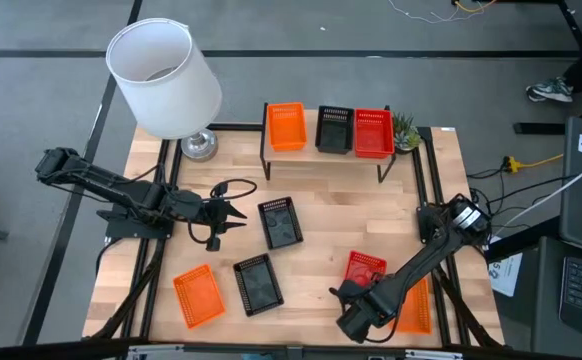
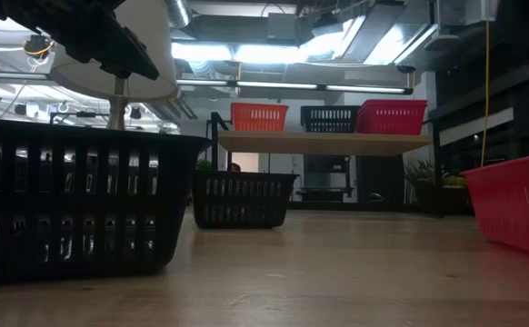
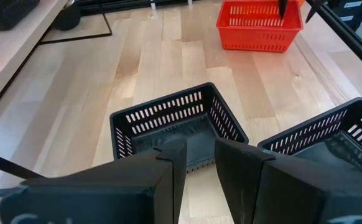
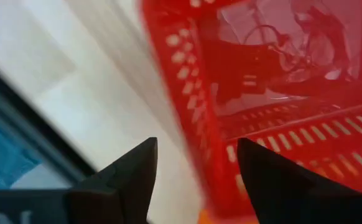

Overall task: Stack baskets on shelf by color
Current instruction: Stack the red basket on the other red basket on the shelf

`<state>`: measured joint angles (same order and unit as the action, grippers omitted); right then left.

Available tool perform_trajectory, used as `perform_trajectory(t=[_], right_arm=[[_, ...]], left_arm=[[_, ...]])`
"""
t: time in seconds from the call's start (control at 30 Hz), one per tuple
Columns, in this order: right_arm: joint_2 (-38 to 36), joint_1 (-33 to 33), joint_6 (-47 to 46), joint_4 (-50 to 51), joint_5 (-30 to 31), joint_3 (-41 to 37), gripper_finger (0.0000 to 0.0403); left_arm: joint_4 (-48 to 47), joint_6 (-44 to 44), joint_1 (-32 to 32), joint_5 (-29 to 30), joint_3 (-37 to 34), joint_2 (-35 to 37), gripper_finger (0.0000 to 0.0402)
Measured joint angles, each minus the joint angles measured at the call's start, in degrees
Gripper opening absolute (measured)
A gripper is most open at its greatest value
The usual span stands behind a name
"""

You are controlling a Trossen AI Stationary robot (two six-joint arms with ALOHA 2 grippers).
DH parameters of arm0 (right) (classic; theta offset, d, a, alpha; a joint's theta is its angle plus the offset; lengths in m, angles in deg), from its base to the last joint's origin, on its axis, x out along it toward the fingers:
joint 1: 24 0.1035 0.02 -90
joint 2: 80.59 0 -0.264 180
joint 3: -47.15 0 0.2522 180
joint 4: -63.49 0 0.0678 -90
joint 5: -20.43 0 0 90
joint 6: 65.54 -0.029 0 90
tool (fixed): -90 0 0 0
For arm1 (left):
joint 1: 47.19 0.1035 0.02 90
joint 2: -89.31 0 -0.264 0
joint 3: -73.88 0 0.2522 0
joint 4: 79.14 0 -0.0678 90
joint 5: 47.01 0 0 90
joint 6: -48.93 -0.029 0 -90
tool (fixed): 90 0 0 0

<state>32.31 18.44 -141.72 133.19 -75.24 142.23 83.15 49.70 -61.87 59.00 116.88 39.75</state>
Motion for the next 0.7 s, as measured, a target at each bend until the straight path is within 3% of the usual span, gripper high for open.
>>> perform_trajectory(t=[0.37,0.47,0.63,0.7], right_arm=[[0.00,-0.52,0.17,-2.26,1.43,-3.87,0.0206],[0.00,-0.61,0.18,-3.09,1.56,-3.88,0.0164],[0.00,-0.59,-0.03,-3.61,3.45,-3.87,0.0037],[0.00,-0.59,-0.17,-2.68,4.98,-3.45,0.0013]], left_arm=[[0.00,-0.47,0.04,0.02,0.00,0.00,0.0076],[0.00,-1.75,0.02,0.00,0.00,0.00,0.0076],[0.00,-1.88,0.02,0.02,0.00,0.00,0.0076],[0.00,-1.90,0.02,0.02,0.00,0.00,0.0076]])
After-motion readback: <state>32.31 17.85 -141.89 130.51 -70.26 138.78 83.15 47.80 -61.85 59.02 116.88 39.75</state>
